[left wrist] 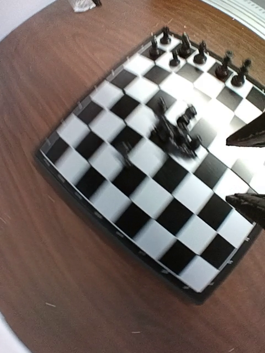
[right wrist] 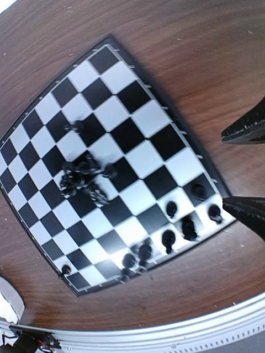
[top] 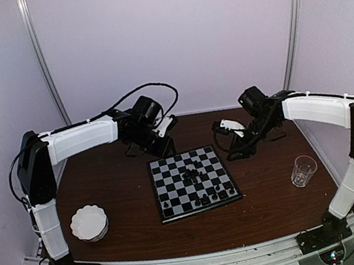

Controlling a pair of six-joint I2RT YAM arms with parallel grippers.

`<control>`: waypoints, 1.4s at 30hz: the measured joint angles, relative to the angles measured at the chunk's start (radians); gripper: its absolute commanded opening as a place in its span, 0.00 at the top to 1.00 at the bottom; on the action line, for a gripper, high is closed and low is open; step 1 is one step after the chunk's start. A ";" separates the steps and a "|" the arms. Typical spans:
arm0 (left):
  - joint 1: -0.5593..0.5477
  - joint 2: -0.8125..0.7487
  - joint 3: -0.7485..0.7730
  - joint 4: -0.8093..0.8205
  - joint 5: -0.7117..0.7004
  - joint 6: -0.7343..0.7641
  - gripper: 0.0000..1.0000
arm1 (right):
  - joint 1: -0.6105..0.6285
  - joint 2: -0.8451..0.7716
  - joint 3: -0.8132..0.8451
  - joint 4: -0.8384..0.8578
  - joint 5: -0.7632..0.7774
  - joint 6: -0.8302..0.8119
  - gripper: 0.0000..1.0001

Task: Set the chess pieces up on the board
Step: Pick up the pawn from the chessboard.

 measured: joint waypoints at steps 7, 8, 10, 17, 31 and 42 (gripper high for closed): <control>0.050 -0.037 -0.167 0.076 0.041 -0.080 0.66 | 0.090 0.277 0.275 -0.016 0.077 0.037 0.61; 0.045 -0.043 -0.176 0.089 0.046 -0.085 0.65 | 0.097 0.305 0.298 -0.018 0.085 0.042 0.60; 0.040 -0.060 -0.191 0.106 0.055 -0.097 0.65 | 0.107 0.365 0.351 -0.030 0.106 0.049 0.59; 0.035 -0.150 -0.211 0.160 0.080 -0.139 0.63 | 0.128 0.514 0.494 -0.071 0.136 0.065 0.57; 0.050 -0.167 -0.239 0.183 0.096 -0.175 0.62 | 0.135 0.641 0.623 -0.079 0.153 0.113 0.62; 0.060 -0.167 -0.242 0.184 0.099 -0.183 0.62 | 0.142 0.682 0.660 -0.073 0.146 0.130 0.69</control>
